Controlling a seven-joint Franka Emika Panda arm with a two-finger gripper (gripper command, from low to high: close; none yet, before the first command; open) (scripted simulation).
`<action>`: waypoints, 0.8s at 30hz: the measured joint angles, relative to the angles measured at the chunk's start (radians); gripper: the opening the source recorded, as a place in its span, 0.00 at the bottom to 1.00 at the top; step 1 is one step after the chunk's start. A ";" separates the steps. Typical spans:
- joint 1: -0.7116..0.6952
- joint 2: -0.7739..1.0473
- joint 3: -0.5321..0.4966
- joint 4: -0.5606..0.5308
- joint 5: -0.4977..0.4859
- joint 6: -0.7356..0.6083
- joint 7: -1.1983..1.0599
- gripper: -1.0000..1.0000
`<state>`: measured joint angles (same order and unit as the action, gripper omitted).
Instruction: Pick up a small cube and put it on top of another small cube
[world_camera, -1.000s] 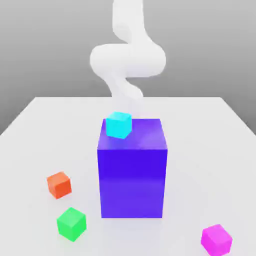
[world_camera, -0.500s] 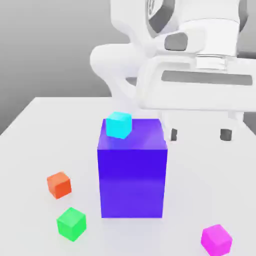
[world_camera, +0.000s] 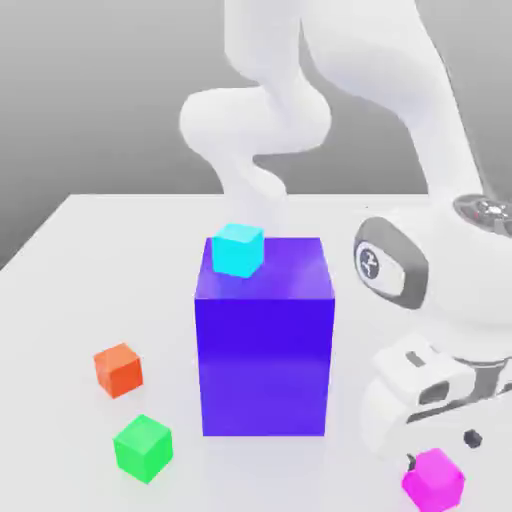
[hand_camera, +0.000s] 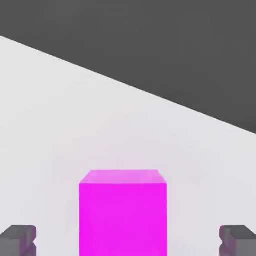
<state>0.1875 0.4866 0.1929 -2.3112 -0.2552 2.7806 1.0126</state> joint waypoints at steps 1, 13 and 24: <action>0.000 0.000 0.000 0.000 0.000 0.000 0.000 0.00; -0.055 -0.149 0.036 -0.043 0.063 -0.109 -0.061 0.00; -0.222 -0.269 -0.091 -0.137 0.058 -0.140 -0.182 0.00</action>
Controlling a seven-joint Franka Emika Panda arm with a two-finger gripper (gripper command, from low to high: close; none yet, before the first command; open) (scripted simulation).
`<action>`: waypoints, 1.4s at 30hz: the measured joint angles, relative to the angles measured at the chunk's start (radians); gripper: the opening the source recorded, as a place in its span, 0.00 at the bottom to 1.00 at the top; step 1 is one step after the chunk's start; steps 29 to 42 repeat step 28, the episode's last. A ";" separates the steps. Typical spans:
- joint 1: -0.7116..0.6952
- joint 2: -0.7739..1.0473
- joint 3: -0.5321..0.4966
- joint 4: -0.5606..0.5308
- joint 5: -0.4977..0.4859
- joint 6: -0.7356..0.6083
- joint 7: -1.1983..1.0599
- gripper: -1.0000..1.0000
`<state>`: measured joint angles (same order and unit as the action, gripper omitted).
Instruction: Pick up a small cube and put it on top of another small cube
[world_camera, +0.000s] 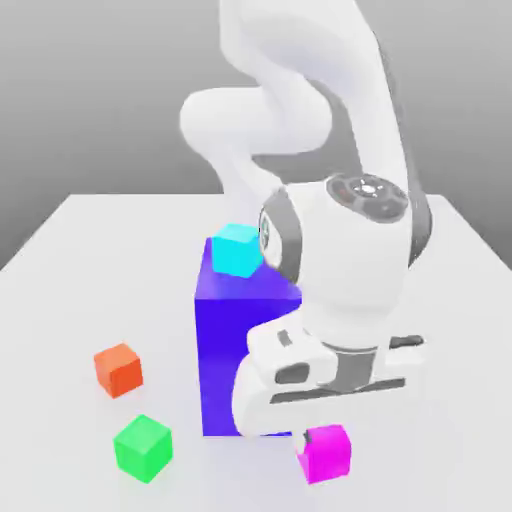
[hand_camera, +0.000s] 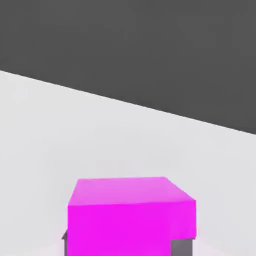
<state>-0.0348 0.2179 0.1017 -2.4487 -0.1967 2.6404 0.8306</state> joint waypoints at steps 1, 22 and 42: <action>-0.017 -0.012 -0.010 -0.009 0.005 -0.001 -0.015 0.00; -0.268 0.000 -0.119 -0.128 0.208 0.154 -0.321 1.00; -0.268 0.003 -0.119 -0.128 0.209 0.158 -0.322 1.00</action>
